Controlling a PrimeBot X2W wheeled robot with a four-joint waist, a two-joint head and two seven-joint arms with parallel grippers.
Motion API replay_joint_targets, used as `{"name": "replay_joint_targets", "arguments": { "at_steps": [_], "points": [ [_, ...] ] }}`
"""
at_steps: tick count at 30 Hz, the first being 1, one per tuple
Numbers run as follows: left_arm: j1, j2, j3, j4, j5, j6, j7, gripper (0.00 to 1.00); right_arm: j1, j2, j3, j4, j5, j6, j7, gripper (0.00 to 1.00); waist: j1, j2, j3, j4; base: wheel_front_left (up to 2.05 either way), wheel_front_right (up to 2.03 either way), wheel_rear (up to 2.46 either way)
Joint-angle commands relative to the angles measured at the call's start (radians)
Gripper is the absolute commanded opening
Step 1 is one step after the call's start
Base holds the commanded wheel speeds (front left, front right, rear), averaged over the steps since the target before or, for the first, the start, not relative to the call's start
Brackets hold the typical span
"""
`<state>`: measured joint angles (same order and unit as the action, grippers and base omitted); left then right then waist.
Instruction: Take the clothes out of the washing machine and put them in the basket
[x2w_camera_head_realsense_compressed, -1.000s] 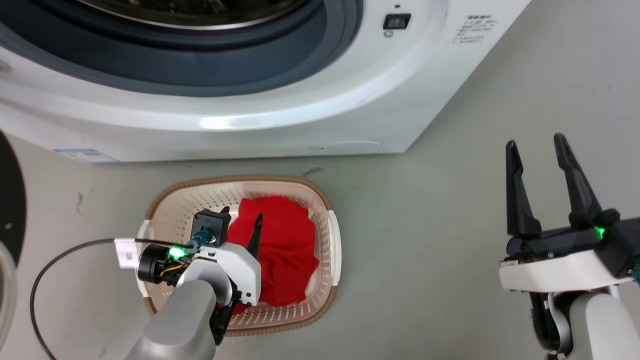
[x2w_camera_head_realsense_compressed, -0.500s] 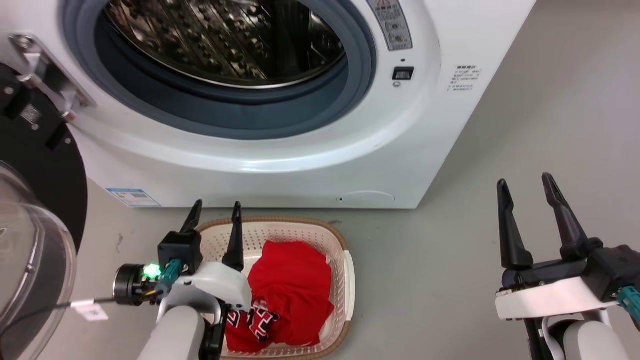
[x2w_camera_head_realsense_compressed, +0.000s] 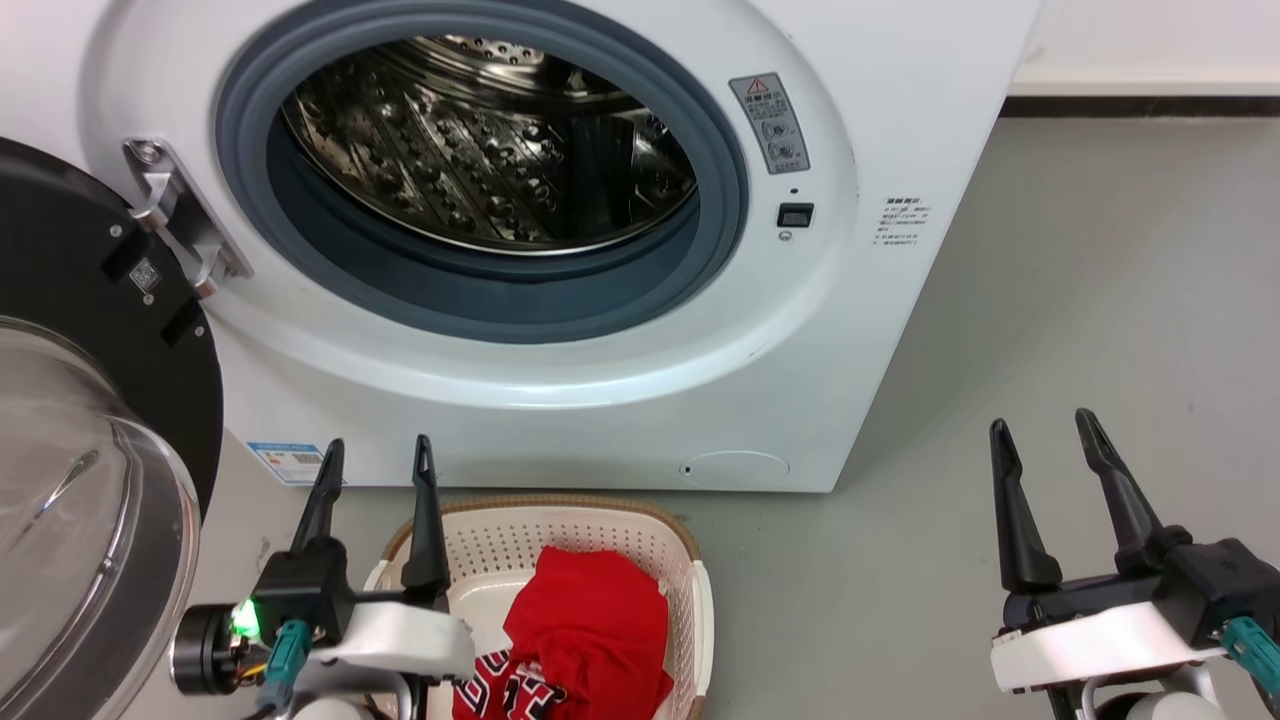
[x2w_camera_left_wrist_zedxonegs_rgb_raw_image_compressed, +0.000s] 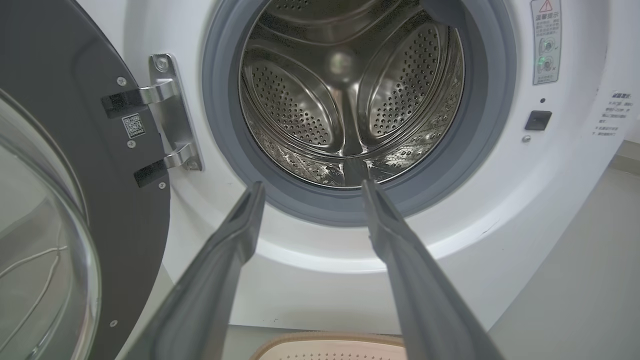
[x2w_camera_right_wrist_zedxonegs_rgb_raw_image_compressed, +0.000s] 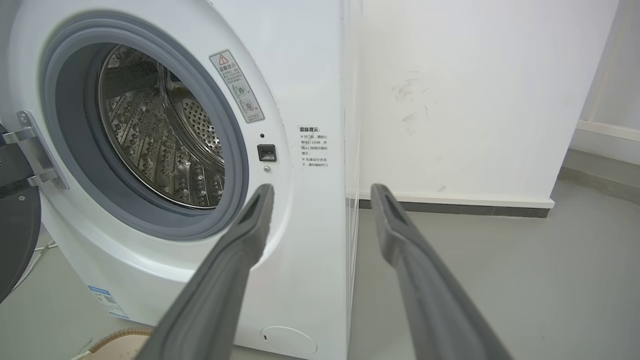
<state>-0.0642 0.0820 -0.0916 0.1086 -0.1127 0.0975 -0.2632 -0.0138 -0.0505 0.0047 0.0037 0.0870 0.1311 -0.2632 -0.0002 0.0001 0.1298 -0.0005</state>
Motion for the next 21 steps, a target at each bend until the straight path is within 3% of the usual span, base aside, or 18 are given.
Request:
{"name": "replay_joint_targets", "arguments": {
  "at_steps": [1, 21],
  "points": [
    [0.023, -0.007, 0.008, -0.013, 0.009, -0.003, -0.002, 1.0, 0.015, 0.001, -0.003, 0.002, 0.002, -0.001, -0.002, 1.0, 0.0002, -0.0001, -0.017, -0.001, 0.0, 0.0, 0.0],
    [0.139, -0.03, 0.071, -0.023, 0.039, -0.046, -0.002, 1.0, 0.096, 0.001, 0.009, 0.01, 0.018, -0.001, -0.002, 1.0, 0.0002, -0.0001, -0.102, -0.011, 0.0, 0.0, 0.0]
  ]
}}
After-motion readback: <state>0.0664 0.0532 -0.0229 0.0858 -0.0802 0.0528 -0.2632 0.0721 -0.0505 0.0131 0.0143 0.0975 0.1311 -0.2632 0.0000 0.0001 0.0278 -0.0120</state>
